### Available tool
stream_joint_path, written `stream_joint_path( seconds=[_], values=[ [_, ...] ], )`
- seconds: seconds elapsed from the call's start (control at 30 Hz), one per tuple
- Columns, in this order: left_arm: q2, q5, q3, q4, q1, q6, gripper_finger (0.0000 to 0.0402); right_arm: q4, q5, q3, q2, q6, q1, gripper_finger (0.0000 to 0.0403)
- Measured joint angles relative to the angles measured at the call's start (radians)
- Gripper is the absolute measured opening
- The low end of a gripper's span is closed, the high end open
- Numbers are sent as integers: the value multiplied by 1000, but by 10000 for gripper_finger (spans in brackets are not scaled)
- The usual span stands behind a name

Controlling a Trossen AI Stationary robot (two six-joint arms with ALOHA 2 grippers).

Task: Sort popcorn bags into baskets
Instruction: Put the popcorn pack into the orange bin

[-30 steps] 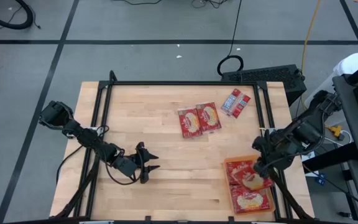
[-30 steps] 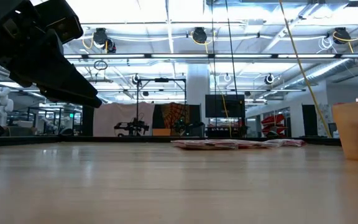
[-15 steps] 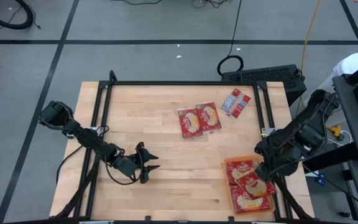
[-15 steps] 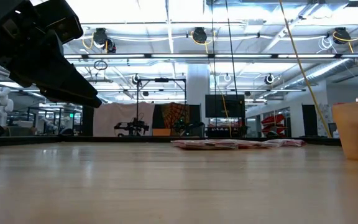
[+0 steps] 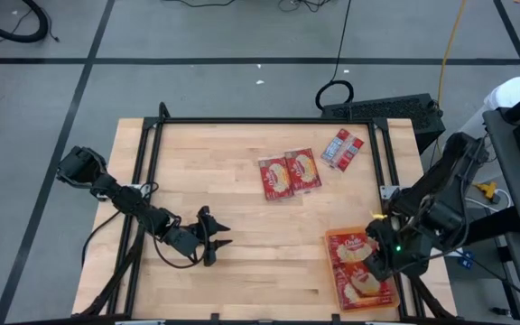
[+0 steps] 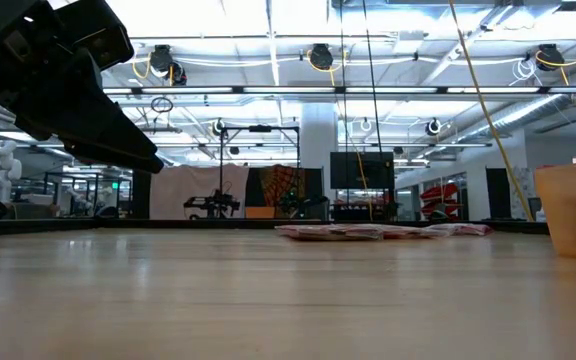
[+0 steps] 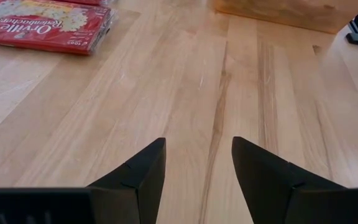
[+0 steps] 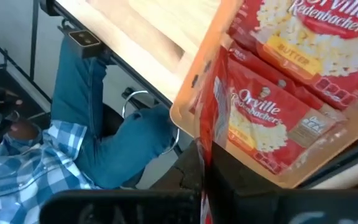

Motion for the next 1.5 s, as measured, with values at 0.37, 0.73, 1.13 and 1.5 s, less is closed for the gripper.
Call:
stream_joint_path(
  seconds=[0.37,0.73,1.13,1.5],
  values=[
    [0,0,0,0,0,25,186,19,28,0,54,51,43,0],
    [0,1,0,0,0,27,186,-5,43,0,113,57,44,20],
    [0,1,0,0,0,33,186,-89,-128,-1,189,67,44,77],
    [0,0,0,0,0,29,186,-112,-139,-1,204,49,44,119]
  ],
)
